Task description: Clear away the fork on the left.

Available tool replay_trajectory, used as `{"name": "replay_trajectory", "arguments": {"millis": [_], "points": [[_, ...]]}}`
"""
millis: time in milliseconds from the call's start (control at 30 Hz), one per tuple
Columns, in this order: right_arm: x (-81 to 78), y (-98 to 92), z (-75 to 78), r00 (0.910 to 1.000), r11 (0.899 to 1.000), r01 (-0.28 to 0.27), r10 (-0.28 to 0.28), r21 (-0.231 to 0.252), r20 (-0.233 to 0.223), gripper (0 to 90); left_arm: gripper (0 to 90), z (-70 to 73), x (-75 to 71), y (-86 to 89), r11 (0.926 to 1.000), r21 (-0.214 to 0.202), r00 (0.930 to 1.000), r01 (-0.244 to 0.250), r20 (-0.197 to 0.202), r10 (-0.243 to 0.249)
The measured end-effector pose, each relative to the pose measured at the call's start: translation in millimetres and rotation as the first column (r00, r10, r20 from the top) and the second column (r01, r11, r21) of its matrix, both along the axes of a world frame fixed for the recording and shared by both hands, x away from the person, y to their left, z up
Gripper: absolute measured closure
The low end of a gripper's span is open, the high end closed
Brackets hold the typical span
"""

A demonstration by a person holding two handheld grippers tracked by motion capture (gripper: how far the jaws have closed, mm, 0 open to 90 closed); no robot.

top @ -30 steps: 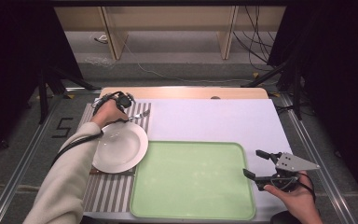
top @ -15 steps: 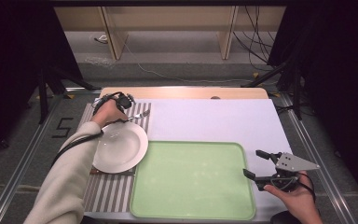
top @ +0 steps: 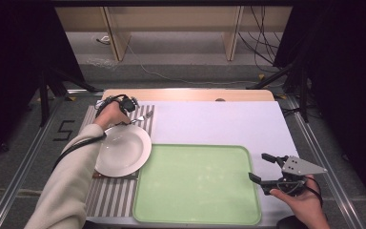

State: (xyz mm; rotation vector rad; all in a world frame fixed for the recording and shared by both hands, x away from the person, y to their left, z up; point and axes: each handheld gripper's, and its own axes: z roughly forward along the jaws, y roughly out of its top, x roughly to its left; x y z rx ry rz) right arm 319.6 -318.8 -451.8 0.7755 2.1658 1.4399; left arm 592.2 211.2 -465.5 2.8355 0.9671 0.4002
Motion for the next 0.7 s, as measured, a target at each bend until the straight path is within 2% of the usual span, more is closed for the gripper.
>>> {"name": "replay_trajectory", "arguments": {"millis": [167,433,500,633,700], "points": [[0.0,0.1,0.0,1.0,1.0,0.0,0.0,0.0,0.0,16.3,75.2,1.1,0.2,-0.7,0.9994,0.025,0.9997,0.024,-0.007,-0.024],[0.0,0.1,0.0,1.0,1.0,0.001,-0.001,0.0,-0.001,16.3,77.0,0.5,-0.9,-0.7,0.9995,0.016,0.9996,0.027,-0.001,-0.027],[0.0,0.3,0.0,1.0,1.0,0.0,0.0,0.0,-0.001,16.3,77.0,1.1,-0.7,-0.6,0.9989,0.029,0.9993,0.037,-0.006,-0.037],[0.1,0.1,0.0,1.0,1.0,0.001,-0.001,0.001,0.0,16.3,77.2,0.6,-1.4,-0.4,0.999,0.028,0.9994,0.034,-0.001,-0.034],[0.1,0.2,0.1,1.0,1.0,0.0,0.0,0.001,0.0,16.3,77.2,0.5,-1.4,0.8,0.9985,0.038,0.9991,0.039,0.014,-0.039]]}}
